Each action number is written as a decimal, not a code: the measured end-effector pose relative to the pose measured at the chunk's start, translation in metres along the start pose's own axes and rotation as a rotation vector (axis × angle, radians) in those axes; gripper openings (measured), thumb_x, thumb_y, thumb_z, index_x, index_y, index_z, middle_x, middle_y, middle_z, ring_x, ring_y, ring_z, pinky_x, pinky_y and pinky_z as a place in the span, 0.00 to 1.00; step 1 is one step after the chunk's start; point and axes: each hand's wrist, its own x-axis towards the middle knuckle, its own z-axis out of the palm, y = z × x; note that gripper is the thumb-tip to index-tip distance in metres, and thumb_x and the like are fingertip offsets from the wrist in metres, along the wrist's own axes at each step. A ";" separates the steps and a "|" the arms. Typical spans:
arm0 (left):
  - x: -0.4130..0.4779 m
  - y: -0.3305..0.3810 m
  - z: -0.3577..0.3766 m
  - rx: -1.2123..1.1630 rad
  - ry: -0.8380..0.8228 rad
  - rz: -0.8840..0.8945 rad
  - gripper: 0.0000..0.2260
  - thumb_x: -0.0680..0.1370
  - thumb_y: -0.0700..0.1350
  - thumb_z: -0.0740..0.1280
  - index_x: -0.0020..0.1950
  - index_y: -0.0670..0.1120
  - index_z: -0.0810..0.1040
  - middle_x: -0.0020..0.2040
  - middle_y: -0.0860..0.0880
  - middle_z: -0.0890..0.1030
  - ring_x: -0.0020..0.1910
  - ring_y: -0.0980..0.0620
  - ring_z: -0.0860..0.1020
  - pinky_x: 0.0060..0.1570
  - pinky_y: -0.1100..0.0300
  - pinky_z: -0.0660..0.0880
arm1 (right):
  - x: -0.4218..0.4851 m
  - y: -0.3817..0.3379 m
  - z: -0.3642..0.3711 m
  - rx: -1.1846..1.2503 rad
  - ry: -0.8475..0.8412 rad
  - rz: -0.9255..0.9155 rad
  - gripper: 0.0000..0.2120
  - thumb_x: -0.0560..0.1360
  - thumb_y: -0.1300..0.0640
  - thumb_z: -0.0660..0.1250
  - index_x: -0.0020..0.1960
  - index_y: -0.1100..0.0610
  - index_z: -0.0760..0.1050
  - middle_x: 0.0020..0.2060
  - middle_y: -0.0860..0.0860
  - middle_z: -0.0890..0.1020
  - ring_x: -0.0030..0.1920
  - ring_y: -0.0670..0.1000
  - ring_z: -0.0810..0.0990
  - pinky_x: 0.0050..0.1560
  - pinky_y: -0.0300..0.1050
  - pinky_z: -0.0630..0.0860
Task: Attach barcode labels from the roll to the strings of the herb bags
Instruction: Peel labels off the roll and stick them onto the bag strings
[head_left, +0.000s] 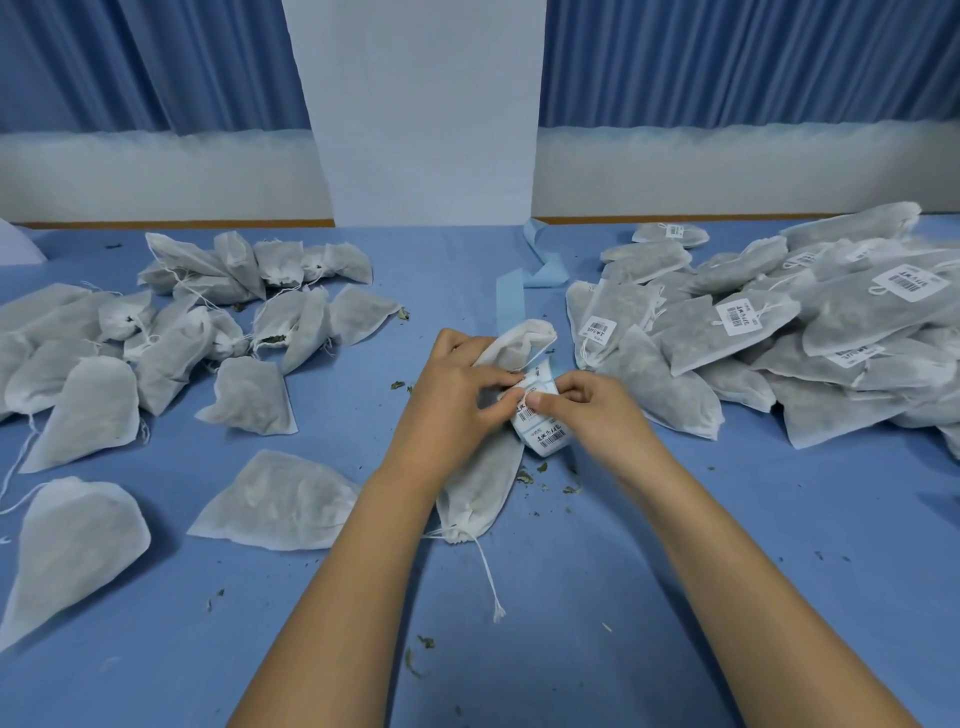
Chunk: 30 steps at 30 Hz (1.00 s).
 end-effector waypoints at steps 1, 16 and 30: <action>0.000 0.000 0.000 0.001 -0.012 0.013 0.09 0.72 0.42 0.75 0.52 0.43 0.85 0.54 0.50 0.81 0.55 0.51 0.68 0.55 0.66 0.66 | 0.000 0.000 0.000 0.003 0.002 -0.004 0.05 0.73 0.60 0.72 0.45 0.62 0.78 0.40 0.56 0.84 0.40 0.51 0.82 0.45 0.44 0.76; -0.003 0.006 -0.001 0.035 -0.034 0.017 0.10 0.73 0.42 0.75 0.53 0.43 0.85 0.56 0.50 0.81 0.56 0.46 0.70 0.53 0.55 0.72 | 0.003 0.004 -0.001 -0.017 0.024 -0.038 0.09 0.74 0.56 0.71 0.42 0.62 0.77 0.33 0.51 0.82 0.34 0.46 0.79 0.39 0.41 0.73; -0.003 0.004 0.002 -0.140 -0.032 -0.119 0.06 0.77 0.42 0.70 0.52 0.47 0.86 0.54 0.60 0.78 0.55 0.58 0.66 0.54 0.78 0.61 | 0.006 0.006 -0.004 -0.085 0.010 -0.048 0.12 0.74 0.52 0.71 0.37 0.57 0.73 0.24 0.42 0.75 0.24 0.38 0.71 0.27 0.30 0.65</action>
